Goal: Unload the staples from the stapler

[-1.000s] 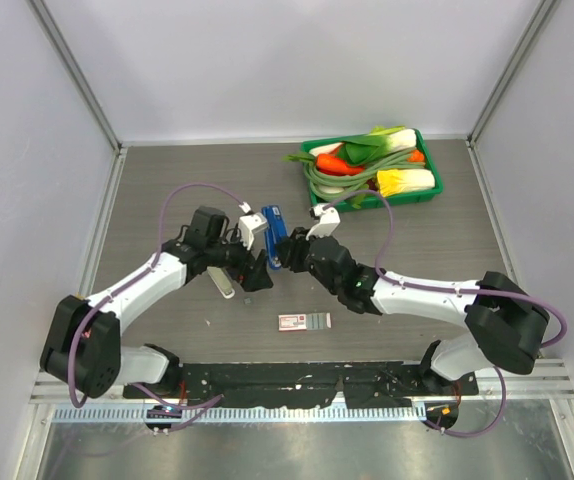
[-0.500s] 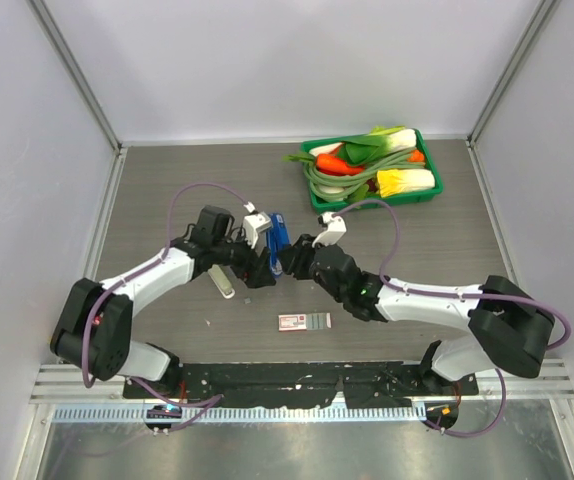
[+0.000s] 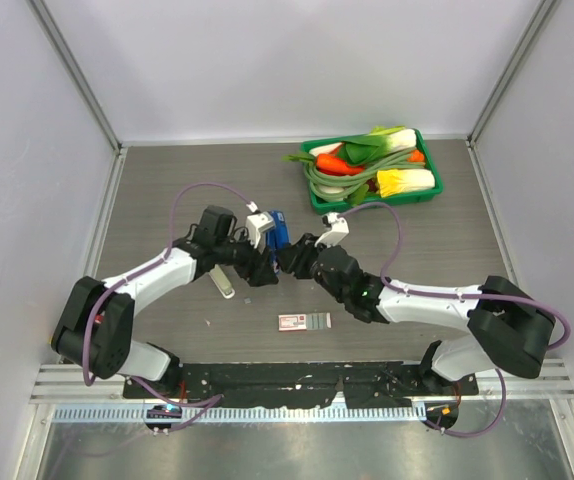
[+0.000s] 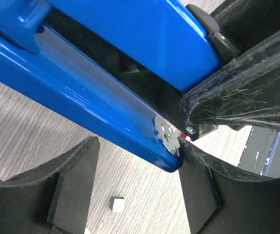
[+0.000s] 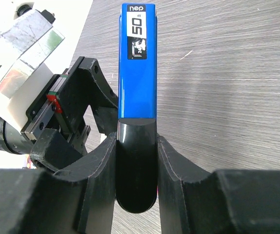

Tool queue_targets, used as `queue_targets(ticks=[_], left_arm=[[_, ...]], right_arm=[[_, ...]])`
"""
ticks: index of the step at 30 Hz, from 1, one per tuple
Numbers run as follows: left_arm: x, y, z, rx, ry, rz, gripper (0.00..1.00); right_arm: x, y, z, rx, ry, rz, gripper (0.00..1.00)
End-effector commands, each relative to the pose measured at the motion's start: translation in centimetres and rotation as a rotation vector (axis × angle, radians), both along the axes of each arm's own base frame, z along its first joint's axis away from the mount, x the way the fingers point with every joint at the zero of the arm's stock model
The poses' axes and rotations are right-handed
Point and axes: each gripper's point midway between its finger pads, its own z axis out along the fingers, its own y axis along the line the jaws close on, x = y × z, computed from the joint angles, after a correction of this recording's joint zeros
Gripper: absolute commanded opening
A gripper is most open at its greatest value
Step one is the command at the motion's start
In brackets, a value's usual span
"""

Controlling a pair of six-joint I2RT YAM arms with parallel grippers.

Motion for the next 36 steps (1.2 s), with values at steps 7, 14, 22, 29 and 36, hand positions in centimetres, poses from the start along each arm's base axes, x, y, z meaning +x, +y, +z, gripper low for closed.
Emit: queue_targets(ticks=[7, 14, 22, 29, 36], left_arm=[[2.1, -0.7, 1.8, -0.037, -0.107, 0.015, 0.42], [3.3, 0.2, 1.0, 0.022, -0.172, 0.055, 0.31], [5.0, 0.8, 0.6, 0.173, -0.356, 0.082, 0.28], [5.3, 0.1, -0.7, 0.323, -0.51, 0.051, 0.24], [5.9, -0.1, -1.4, 0.405, -0.598, 0.064, 0.2]], right_arm=[[-1.0, 0.7, 3.9, 0.168, -0.038, 0.041, 0.01], [-2.1, -0.8, 2.5, 0.095, -0.021, 0.056, 0.01], [-4.4, -3.3, 2.2, -0.001, -0.026, 0.114, 0.01], [-6.5, -5.8, 2.8, -0.017, -0.027, 0.142, 0.01], [-7.9, -8.1, 2.8, -0.071, -0.032, 0.151, 0.01]])
